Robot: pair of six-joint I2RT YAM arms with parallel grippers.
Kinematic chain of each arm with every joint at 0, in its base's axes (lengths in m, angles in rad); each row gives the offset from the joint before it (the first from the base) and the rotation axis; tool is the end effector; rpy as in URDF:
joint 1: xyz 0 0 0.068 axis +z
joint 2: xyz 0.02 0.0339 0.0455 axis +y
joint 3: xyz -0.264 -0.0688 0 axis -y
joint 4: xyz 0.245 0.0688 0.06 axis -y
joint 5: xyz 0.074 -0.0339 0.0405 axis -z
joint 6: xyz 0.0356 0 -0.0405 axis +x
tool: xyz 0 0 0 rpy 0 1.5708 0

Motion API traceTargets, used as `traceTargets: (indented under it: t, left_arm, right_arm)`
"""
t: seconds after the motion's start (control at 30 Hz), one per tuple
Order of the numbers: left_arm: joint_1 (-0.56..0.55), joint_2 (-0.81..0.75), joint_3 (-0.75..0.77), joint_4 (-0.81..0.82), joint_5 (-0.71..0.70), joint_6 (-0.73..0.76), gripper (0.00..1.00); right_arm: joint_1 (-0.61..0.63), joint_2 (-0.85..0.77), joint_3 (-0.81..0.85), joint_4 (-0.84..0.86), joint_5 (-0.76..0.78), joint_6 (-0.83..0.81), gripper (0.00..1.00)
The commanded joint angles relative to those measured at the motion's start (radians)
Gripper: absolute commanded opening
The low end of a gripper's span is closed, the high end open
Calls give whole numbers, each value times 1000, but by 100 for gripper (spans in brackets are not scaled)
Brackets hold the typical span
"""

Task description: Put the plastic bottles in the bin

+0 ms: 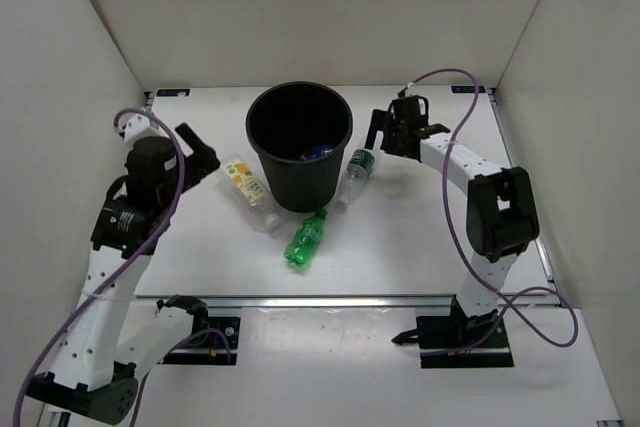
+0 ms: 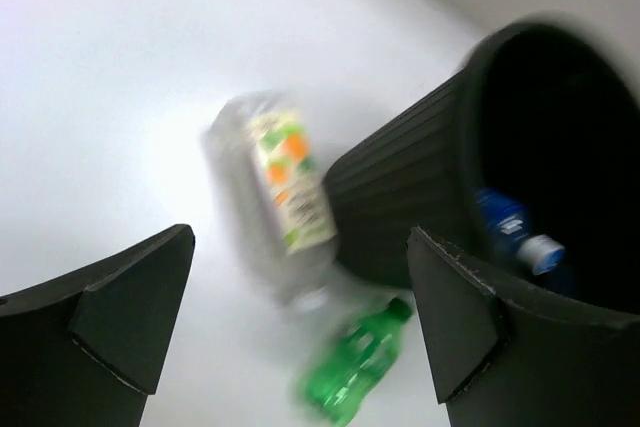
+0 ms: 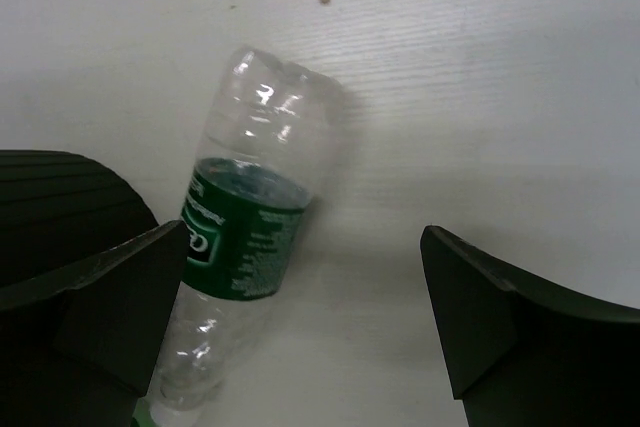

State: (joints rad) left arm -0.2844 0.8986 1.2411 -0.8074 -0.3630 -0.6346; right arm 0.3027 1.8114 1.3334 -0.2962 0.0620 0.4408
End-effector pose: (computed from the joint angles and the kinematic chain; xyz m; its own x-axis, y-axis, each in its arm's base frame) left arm 0.1592 -0.0334 0.4108 -0.3214 -0.4835 -0.8142 -0.2892 0.8689 -0.4017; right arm 0.3885 0.1190 0.2339 -0.7125 0.2236 -0.6651 0.0539 0.9625 0.2659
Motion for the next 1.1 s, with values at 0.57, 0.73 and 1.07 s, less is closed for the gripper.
traceTargets:
  t: [0.57,0.73,1.07]
  left_arm:
    - [-25,-102,-215,-265,121,-135,98]
    - [-25,-110,-204,-250,131,-139,99]
    - [-59,-132,-270,-182,216,-108,99]
  right_arm:
    - [42,213,92,83,56,70,88]
    - [12,148,1,163,-17,122,53]
    - [-20,-144,104,63,130,-88,52]
